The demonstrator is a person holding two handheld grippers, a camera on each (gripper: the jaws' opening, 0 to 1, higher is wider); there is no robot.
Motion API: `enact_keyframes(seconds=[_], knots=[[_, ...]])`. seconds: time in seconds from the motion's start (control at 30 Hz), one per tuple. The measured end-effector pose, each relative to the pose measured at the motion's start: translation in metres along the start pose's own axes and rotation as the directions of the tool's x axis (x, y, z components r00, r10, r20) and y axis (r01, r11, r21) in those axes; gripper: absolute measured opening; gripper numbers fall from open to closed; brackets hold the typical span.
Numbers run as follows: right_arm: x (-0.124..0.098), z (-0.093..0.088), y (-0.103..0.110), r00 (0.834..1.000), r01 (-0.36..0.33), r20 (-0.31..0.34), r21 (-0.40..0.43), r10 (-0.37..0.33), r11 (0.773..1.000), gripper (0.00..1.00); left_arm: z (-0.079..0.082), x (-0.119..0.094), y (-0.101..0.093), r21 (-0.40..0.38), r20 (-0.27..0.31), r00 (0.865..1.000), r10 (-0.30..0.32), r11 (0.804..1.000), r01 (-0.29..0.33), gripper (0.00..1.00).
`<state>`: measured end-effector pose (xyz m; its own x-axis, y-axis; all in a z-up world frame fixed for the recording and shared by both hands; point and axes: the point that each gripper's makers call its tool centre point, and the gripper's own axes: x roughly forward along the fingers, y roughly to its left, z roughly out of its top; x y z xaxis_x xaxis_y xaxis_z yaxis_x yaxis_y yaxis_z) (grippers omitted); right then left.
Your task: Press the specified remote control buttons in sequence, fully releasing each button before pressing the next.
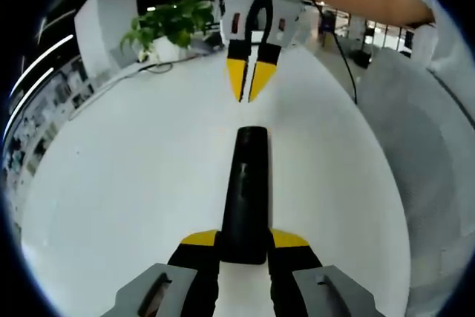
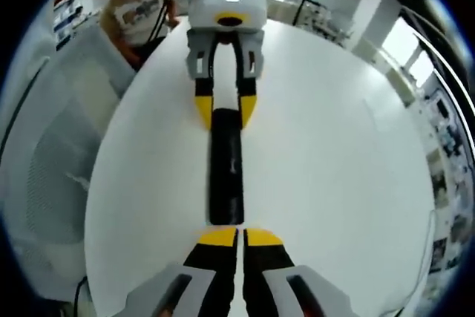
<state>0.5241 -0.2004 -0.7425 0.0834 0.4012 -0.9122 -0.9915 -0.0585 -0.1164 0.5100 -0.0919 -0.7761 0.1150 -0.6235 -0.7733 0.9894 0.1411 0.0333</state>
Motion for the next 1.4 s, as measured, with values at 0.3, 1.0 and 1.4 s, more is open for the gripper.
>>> enact_keyframes(seconds=[0.3, 1.0, 1.4], knots=[[0.008, 0.003, 0.002, 0.999, -0.034, -0.018, -0.023, 0.034, 0.999, 0.0, 0.0, 0.0, 0.001, 0.002, -0.003, 1.0, -0.001, 1.0, 0.001, 0.24], [0.022, 0.003, 0.008, 0.992, -0.09, -0.092, -0.053, 0.085, 0.995, 0.0, -0.001, 0.001, 0.001, 0.004, -0.011, 1.0, -0.003, 1.0, 0.003, 0.24], [0.027, 0.0, 0.008, 0.988, -0.101, -0.123, -0.074, 0.091, 0.992, 0.0, -0.001, 0.001, 0.001, 0.005, -0.01, 1.0, -0.006, 1.0, 0.006, 0.24]])
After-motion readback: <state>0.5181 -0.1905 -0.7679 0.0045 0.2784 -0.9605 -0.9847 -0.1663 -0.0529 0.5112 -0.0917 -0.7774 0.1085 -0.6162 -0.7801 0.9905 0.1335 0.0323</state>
